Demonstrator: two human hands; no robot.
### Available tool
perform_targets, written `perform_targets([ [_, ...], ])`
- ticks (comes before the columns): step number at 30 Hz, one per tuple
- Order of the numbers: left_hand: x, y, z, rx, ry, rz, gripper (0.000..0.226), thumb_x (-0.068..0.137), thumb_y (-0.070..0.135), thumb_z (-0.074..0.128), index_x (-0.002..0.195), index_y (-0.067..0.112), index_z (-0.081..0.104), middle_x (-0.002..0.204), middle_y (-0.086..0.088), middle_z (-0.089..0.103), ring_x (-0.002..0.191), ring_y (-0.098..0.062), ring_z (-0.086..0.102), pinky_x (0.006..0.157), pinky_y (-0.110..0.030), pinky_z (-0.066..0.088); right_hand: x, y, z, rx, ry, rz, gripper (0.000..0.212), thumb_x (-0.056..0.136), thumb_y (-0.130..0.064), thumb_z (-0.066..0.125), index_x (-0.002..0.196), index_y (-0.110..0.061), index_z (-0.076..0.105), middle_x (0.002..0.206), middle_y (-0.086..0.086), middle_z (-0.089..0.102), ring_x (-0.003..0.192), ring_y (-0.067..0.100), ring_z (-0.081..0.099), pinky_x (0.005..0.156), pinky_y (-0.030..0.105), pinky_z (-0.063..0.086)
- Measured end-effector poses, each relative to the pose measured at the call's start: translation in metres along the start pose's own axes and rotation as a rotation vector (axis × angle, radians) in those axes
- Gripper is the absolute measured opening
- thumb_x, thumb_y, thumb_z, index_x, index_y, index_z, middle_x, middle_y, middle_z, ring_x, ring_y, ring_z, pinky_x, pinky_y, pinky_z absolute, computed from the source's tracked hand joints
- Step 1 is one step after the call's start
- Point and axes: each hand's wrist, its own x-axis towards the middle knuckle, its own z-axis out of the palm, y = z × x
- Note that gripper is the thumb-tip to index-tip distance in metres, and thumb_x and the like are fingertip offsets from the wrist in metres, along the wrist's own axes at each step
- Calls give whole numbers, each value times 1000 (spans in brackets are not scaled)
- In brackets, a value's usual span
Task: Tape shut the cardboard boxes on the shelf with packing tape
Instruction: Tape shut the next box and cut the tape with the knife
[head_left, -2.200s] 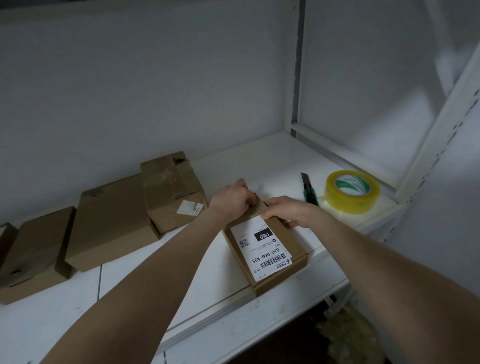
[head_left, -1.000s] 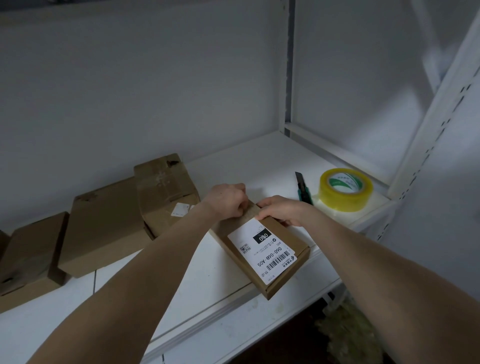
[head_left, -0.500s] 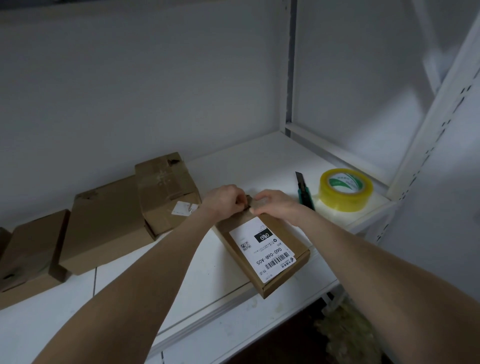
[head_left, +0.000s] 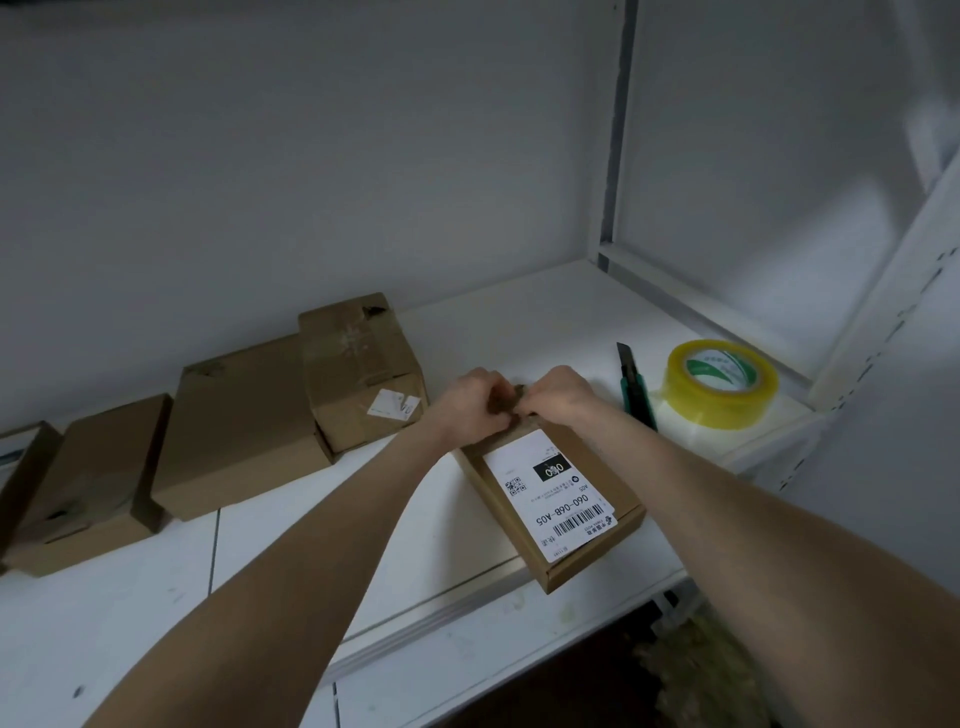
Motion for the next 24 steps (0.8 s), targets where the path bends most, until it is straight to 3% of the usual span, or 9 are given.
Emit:
perform_targets([
  [3,-3,-2,4,44,-26,-11,38,82,20,69,118,10,61,118,-15,52,113,-26,50,94,-26,34,-1,-6,-2,-10,-13,34,26,76,-21,74,63,-11,53,67,2,56,70,19,57,54,25,38],
  [6,-5,-3,6,8,-40,-50,43,86,20,67,126,10,56,124,-14,48,115,-26,50,94,-23,33,-1,-9,-2,-38,-18,46,30,78,-21,71,61,-12,48,63,1,51,61,16,51,50,25,33],
  [11,-7,-6,9,-37,1,-72,43,84,18,68,125,10,57,124,-14,49,115,-26,51,94,-23,32,-1,-12,-2,-108,-14,51,25,72,-23,77,66,-11,55,68,2,58,66,16,57,56,25,41],
  [20,-7,-7,10,-83,13,-80,43,84,15,69,125,9,57,124,-15,50,117,-25,49,86,-14,27,-1,-10,-4,-202,-52,-55,33,82,-25,67,59,-11,47,60,2,47,56,16,46,50,29,31],
  [24,-7,-8,11,-83,18,-81,43,84,15,69,125,9,57,124,-16,50,117,-25,49,82,-12,25,-3,-10,-6,-252,-75,-116,25,83,-25,66,66,-10,57,68,4,55,69,21,54,59,30,39],
])
